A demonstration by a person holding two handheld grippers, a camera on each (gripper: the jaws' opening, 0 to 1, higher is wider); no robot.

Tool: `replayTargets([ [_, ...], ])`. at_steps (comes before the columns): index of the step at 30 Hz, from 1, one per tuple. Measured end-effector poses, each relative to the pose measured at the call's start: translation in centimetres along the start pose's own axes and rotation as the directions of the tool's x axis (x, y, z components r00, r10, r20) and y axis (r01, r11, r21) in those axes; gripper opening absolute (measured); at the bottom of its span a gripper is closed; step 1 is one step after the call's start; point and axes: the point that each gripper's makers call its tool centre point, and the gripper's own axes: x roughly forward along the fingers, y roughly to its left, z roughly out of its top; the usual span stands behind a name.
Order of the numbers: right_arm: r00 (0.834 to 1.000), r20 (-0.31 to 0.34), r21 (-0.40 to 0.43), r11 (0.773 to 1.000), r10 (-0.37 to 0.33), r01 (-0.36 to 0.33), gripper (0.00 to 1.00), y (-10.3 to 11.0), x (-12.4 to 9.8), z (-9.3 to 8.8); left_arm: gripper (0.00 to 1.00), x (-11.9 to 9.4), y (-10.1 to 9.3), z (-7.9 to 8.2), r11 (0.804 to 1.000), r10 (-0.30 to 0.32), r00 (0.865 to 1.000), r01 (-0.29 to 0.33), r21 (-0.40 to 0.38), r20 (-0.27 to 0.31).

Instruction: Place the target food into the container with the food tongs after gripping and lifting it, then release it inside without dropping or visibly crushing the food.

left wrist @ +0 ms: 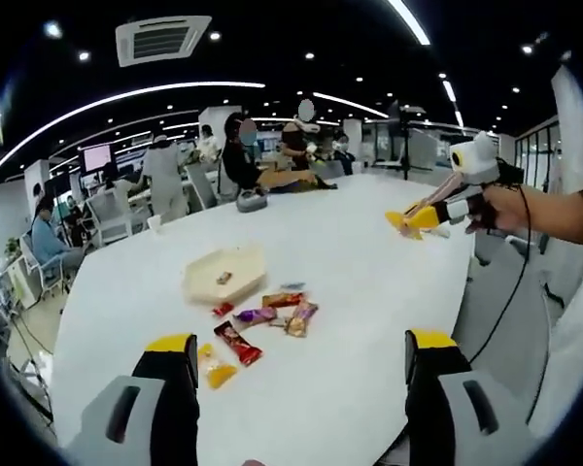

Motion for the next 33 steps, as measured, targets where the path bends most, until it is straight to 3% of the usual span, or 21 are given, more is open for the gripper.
replayTargets([
  [3, 1.0, 0.005, 0.012, 1.0, 0.012, -0.012, 0.22, -0.3, -0.1, -0.2, 0.88, 0.1, -0.6, 0.5, 0.999, 0.026, 1.0, -0.026, 0.042, -0.01],
  [8, 0.998, 0.026, 0.024, 0.998, 0.049, -0.05, 0.22, -0.5, -0.2, -0.4, 0.88, 0.1, -1.7, 0.7, 0.998, 0.055, 0.998, -0.055, 0.005, 0.004],
  [12, 0.997, 0.032, -0.025, 0.998, 0.065, -0.064, 0.22, -0.6, -0.3, -0.3, 0.87, -0.1, -2.6, 0.4, 0.996, 0.086, 0.996, -0.086, 0.028, -0.007],
  [16, 0.993, 0.071, 0.0, 0.996, 0.092, -0.092, 0.22, -0.7, -0.5, 0.5, 0.88, -1.1, -3.0, 0.9, 0.993, 0.118, 0.993, -0.118, 0.019, -0.007],
  [21, 0.992, 0.076, -0.022, 0.994, 0.104, -0.103, 0.22, -0.9, -0.2, 0.8, 0.88, -1.8, -2.5, 0.6, 0.988, 0.154, 0.987, -0.154, 0.026, -0.034],
  [24, 0.992, 0.063, -0.026, 0.994, 0.111, -0.109, 0.22, -1.1, 0.1, 0.8, 0.88, -1.9, -1.8, 1.2, 0.985, 0.171, 0.985, -0.171, -0.008, -0.023],
  [33, 0.993, 0.05, -0.013, 0.994, 0.11, -0.11, 0.22, -1.4, 0.6, 0.7, 0.88, -0.7, -0.6, 1.8, 0.987, 0.161, 0.987, -0.162, -0.012, -0.014],
])
